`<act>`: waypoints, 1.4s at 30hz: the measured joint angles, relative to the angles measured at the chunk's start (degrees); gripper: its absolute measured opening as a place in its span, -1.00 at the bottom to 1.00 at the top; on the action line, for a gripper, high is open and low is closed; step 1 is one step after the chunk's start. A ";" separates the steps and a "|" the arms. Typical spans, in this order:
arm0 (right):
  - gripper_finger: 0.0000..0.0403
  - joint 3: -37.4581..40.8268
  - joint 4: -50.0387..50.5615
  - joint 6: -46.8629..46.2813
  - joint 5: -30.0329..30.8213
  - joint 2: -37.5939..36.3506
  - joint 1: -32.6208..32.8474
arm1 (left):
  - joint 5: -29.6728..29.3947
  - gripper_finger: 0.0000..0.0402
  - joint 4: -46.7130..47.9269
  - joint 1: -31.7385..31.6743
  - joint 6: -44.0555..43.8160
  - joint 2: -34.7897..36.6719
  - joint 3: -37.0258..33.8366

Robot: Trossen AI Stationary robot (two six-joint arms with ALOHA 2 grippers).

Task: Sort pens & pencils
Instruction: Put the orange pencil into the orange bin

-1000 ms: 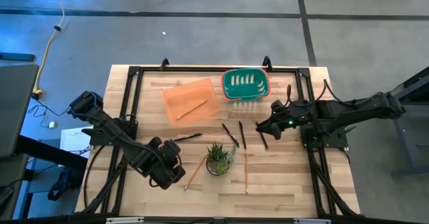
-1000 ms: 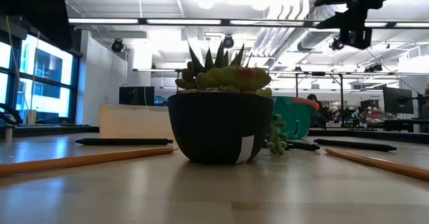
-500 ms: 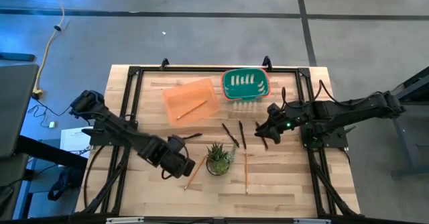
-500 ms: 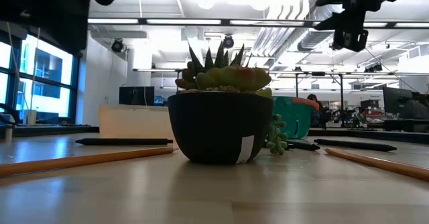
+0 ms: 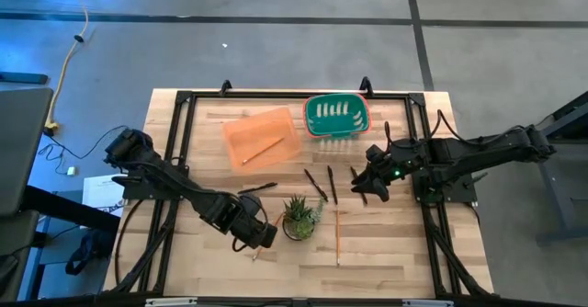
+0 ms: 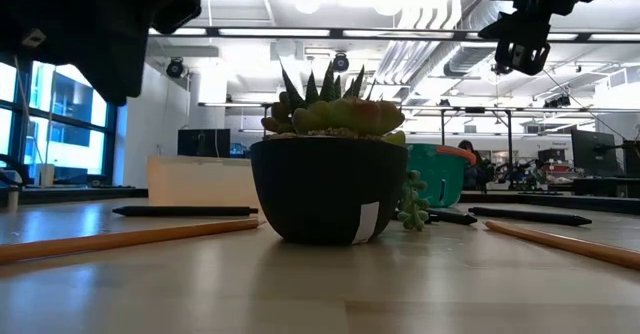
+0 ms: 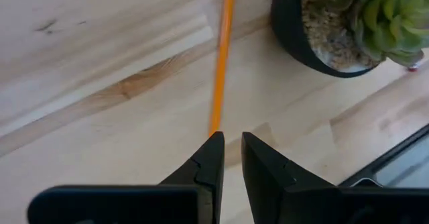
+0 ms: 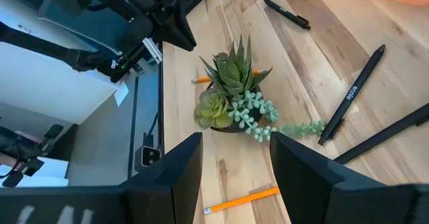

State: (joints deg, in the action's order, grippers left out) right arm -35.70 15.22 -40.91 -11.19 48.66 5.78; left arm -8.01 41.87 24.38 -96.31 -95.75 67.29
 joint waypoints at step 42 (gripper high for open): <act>-0.18 0.00 0.36 -0.66 -2.36 -0.38 -0.02 | 3.66 -0.23 -6.66 -0.24 3.14 -5.70 0.19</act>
State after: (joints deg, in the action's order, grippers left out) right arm -35.70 15.59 -41.56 -13.56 48.28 5.76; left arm -4.35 35.21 24.14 -93.17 -101.46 67.48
